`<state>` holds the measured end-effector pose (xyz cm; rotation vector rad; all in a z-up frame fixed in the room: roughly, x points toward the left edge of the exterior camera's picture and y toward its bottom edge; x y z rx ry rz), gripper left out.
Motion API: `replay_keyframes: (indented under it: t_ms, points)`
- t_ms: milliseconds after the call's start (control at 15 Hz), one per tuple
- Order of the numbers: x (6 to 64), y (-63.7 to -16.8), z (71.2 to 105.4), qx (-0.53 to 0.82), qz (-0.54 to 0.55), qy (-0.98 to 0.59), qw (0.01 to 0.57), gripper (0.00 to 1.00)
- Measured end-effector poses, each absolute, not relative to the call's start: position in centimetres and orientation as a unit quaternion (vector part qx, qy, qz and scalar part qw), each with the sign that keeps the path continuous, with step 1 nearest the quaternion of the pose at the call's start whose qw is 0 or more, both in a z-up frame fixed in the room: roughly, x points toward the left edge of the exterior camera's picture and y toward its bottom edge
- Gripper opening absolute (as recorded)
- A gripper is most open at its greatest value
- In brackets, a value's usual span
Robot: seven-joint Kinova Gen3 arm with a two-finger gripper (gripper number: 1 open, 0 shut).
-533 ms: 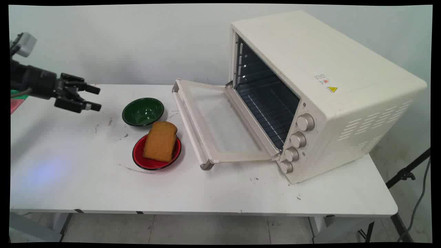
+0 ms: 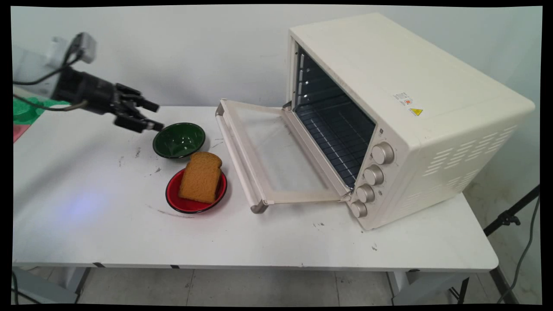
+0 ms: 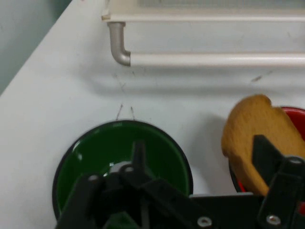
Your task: Close the oven
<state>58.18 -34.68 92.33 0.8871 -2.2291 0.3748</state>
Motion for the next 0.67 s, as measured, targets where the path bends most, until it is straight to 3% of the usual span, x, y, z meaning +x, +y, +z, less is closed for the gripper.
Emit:
replay_keyframes:
  t_ms: [67,667]
  points:
    - [57.1,-35.5,92.2,0.340,0.146,-0.864,0.342,0.00]
    - [49.7,-41.1,91.1,0.314,0.162,-0.892,0.283,0.00]
